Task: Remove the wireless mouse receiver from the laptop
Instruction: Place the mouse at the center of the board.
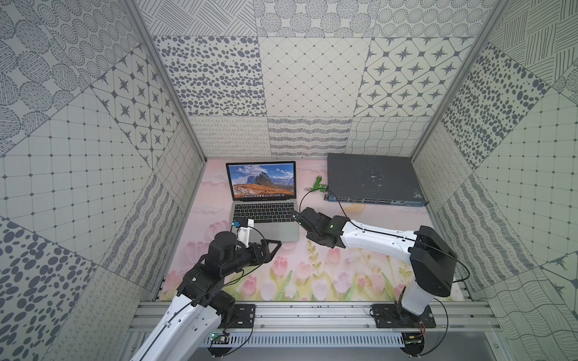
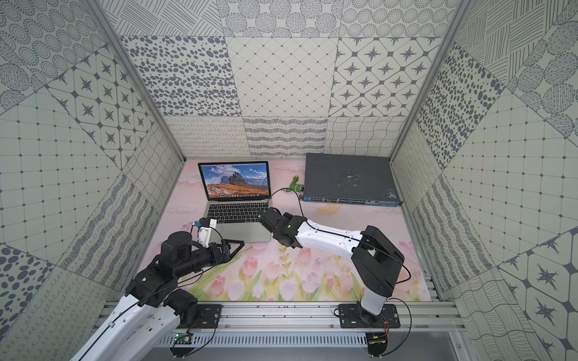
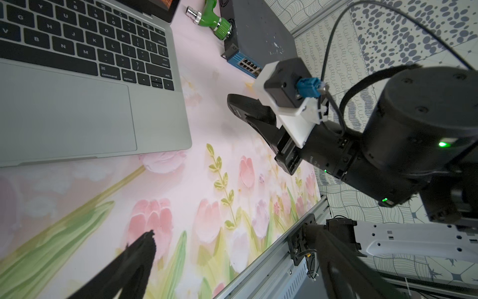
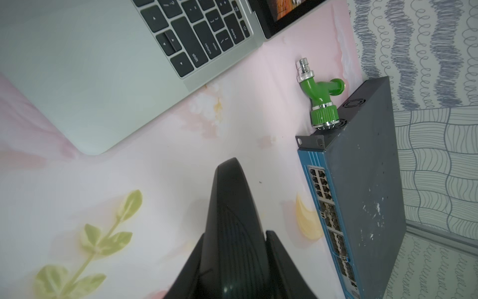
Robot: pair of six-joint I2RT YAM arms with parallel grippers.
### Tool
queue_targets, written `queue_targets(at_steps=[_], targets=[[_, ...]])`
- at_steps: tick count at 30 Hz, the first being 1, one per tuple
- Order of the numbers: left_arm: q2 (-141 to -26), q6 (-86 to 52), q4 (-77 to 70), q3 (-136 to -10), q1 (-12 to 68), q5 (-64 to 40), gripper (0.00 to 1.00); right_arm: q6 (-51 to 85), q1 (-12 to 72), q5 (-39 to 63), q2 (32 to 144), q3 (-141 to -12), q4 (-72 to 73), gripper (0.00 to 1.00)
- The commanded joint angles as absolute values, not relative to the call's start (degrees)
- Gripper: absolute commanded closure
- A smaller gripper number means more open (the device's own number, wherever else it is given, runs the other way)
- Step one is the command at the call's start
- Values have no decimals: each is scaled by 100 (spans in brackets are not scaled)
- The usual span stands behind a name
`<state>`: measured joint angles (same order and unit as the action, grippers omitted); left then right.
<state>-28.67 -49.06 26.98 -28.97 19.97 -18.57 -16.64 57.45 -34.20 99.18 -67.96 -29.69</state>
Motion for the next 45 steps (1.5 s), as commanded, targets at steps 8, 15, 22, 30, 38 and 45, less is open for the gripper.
queue_targets(at_steps=[8, 15, 22, 30, 38, 45], targets=[[-2864, -4641, 2944, -2864, 1969, -1768, 1, -2514, 6020, -4038, 10464, -6427, -1928, 82], [-2883, -4621, 2901, -2842, 1969, -1815, 1, -2501, 6181, -4134, 10639, -6249, -1908, 77], [-2883, -4619, 2884, -2841, 1969, -1828, 1, -2520, 6328, -4158, 10559, -6130, -1923, 60], [-2885, -4622, 2859, -2831, 1969, -1880, 1, -2426, 6459, -3979, 10488, -6068, -2070, 48], [-2883, -4630, 2848, -2828, 1969, -1932, 1, -2273, 6482, -3645, 10409, -6018, -2163, 40], [-2875, -4624, 2812, -2824, 1969, -2013, 1, -2172, 6504, -3372, 10281, -6042, -2329, 27]])
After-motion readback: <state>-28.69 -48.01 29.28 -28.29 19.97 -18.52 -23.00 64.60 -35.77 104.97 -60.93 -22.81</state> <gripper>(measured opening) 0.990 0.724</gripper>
